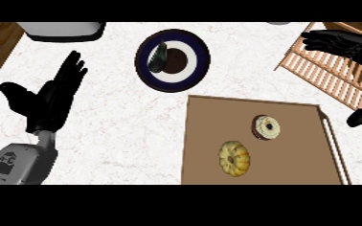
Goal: Pick the cupcake from the tray and place it in the tiered shelf
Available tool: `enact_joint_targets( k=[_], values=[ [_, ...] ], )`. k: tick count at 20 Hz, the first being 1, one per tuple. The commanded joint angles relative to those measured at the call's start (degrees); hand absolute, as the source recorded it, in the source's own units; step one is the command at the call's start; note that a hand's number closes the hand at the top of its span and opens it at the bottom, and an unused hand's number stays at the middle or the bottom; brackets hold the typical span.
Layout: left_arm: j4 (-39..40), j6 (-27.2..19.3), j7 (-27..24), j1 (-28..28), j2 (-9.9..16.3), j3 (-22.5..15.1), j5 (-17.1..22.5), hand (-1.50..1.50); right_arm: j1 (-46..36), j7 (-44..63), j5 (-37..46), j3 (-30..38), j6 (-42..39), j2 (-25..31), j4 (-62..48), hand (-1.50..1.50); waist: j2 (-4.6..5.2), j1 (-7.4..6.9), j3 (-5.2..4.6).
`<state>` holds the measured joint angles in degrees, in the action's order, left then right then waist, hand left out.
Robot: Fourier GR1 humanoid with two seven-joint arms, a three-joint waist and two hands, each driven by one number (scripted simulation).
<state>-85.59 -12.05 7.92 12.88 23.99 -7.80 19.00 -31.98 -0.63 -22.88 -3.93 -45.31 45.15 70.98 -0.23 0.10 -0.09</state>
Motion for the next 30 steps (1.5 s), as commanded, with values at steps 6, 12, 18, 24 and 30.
enact_joint_targets(
  k=[6,12,18,24,30],
  values=[
    [-0.52,0.86,0.52,-0.05,-0.25,0.62,0.59,0.00,-2.45,4.38,27.27,-11.08,7.27,5.55,20.52,-1.50,-0.12,0.06,0.06],
    [2.14,2.26,0.42,1.19,-0.66,2.42,-0.35,0.00,6.39,13.72,34.35,-16.41,13.00,-2.47,29.12,-1.50,0.13,0.38,0.07],
    [-0.81,2.21,2.50,0.50,-1.37,2.06,-1.66,0.00,6.27,17.42,44.69,-21.93,10.89,-3.89,28.71,-1.50,0.19,-0.26,0.08],
    [4.33,6.51,0.43,2.13,-1.91,5.38,-1.61,0.00,6.24,20.25,49.61,-19.82,6.46,-5.96,30.44,-1.50,0.25,-0.09,0.07],
    [-1.13,4.49,3.66,1.95,-3.63,5.73,-4.80,0.00,12.30,15.28,56.66,-18.23,6.18,-5.82,31.59,-1.50,0.20,-0.06,0.10]
  ],
)
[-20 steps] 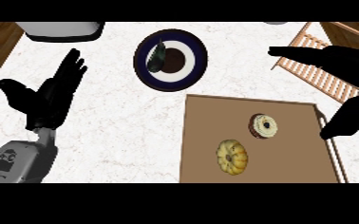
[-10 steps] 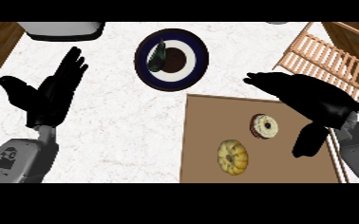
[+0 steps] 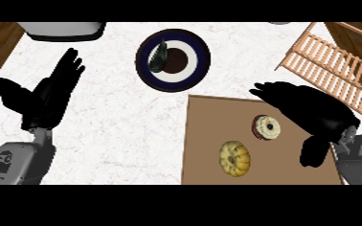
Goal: Pick the cupcake from the tray and place it in the tiered shelf
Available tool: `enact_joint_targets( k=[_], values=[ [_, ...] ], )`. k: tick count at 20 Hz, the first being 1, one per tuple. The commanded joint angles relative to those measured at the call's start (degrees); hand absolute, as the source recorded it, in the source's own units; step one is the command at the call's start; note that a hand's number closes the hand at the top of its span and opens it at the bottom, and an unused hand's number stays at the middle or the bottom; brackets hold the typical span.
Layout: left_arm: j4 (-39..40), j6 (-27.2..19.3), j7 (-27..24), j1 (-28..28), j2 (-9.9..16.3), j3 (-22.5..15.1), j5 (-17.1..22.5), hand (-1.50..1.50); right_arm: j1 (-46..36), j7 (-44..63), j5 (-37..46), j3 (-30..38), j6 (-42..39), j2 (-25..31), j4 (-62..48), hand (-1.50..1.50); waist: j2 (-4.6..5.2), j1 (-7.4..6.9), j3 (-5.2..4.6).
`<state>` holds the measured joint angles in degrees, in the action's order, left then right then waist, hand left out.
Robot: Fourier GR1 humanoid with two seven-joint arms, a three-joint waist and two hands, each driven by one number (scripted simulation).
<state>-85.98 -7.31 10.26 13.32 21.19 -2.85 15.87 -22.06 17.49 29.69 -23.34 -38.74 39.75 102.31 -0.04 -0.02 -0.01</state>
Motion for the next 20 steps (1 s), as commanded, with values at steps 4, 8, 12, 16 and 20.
enact_joint_targets(
  k=[4,8,12,16,20],
  values=[
    [3.09,2.08,0.19,3.19,-1.64,3.07,-1.51,0.00,6.07,0.13,7.14,0.78,-2.08,-3.77,4.02,-1.50,0.01,0.27,0.00],
    [2.39,2.23,-0.35,0.43,-3.31,2.69,-2.70,0.00,8.67,-6.73,13.51,-0.54,3.22,-4.12,-1.54,-1.50,0.06,0.15,0.01],
    [0.60,-0.59,1.53,1.88,-6.94,-0.11,-6.82,0.00,6.73,-5.97,12.84,3.41,-0.85,-7.14,-1.43,-1.50,0.03,0.14,0.01],
    [-0.40,0.61,1.13,0.95,-6.81,1.91,-7.69,0.00,9.09,-10.21,18.12,3.54,2.98,-8.80,-4.91,-1.50,0.05,0.05,0.01],
    [2.36,3.61,-0.06,1.69,-6.14,4.73,-6.08,0.00,4.86,-10.28,22.35,0.89,4.06,-14.66,-11.89,-1.50,0.11,-0.15,0.01]
  ],
)
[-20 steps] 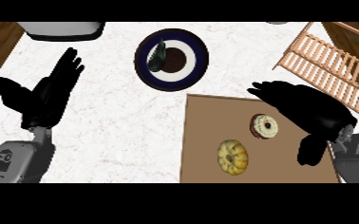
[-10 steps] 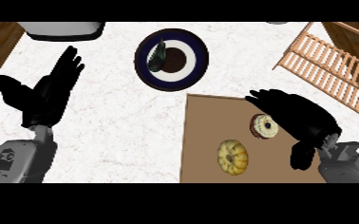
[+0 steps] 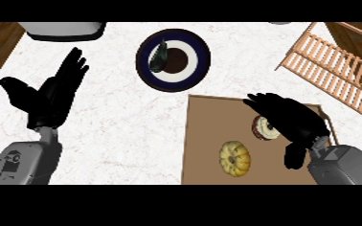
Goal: Pick the cupcake from the tray and place it in the tiered shelf
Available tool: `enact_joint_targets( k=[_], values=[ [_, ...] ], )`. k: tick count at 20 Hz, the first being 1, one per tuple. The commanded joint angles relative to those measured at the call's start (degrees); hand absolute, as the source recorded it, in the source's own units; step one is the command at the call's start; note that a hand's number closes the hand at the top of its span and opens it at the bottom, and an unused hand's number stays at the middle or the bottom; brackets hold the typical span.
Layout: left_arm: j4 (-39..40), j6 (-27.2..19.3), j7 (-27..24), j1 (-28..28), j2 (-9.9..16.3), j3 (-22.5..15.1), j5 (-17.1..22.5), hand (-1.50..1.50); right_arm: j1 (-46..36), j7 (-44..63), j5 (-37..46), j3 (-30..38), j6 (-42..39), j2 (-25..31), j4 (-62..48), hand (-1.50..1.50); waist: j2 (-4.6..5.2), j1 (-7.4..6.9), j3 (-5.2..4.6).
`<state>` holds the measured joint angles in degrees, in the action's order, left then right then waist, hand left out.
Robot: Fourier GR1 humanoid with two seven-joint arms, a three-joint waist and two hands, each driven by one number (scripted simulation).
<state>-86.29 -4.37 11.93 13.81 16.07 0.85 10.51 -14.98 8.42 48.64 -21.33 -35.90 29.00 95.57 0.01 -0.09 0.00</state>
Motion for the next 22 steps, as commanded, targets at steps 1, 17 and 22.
enact_joint_targets(
  k=[1,17,22],
  values=[
    [-3.50,0.98,-1.51,-5.41,-1.19,0.11,-1.23,0.00,-0.57,-2.42,3.17,1.00,0.17,-2.08,-3.13,-1.50,-0.03,-0.16,0.00],
    [3.19,4.57,0.26,2.76,-1.39,4.45,-1.39,0.00,-4.46,-17.34,14.01,1.15,11.67,-5.32,-22.27,1.50,0.11,-0.17,0.01],
    [0.42,4.97,-1.73,-1.48,-2.11,5.26,-1.83,0.00,0.38,-16.31,16.37,0.50,16.15,-9.79,-18.61,1.50,-0.01,0.01,0.00]
  ],
)
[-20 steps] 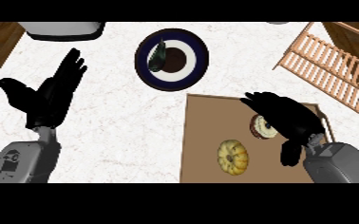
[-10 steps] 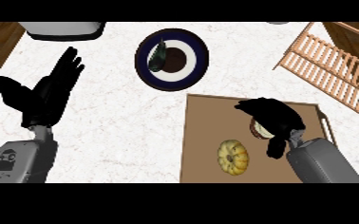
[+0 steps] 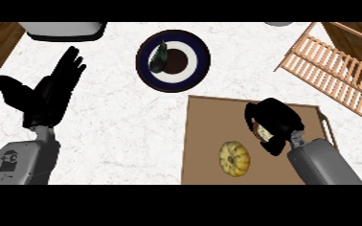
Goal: Pick the cupcake from the tray and place it in the tiered shelf
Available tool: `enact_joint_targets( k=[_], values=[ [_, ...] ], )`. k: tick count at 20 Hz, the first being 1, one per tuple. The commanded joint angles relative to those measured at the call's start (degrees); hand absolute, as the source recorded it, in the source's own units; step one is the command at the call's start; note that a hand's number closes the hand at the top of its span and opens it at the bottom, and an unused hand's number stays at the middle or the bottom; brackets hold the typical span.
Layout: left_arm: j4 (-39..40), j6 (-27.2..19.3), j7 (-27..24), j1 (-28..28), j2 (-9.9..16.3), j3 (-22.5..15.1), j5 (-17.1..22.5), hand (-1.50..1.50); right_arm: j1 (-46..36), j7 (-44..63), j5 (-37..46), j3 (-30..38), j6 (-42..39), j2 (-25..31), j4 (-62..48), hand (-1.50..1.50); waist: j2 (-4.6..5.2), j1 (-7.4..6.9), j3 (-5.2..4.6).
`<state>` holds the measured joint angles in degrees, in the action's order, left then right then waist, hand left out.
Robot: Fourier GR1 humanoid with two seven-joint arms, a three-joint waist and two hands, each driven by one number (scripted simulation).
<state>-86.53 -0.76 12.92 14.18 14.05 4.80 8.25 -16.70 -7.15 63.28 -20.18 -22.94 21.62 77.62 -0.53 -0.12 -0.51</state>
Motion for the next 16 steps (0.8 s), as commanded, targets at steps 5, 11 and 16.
enact_joint_targets(
  k=[5,11,16],
  values=[
    [1.49,-3.28,-0.98,0.83,-3.08,-1.85,-4.10,0.00,12.91,-4.11,-0.99,-1.17,3.65,0.63,13.60,1.50,0.29,1.53,0.49],
    [-1.17,-1.65,-0.83,-4.44,-0.11,2.06,-1.30,0.00,39.69,-11.83,-0.55,-8.84,14.96,7.96,30.62,1.50,-0.59,4.57,0.45],
    [-1.86,-0.76,-0.63,-4.28,-0.05,2.22,-0.39,0.00,50.57,-18.48,-16.24,-2.34,16.83,9.79,42.61,1.50,-0.13,4.03,0.52]
  ],
)
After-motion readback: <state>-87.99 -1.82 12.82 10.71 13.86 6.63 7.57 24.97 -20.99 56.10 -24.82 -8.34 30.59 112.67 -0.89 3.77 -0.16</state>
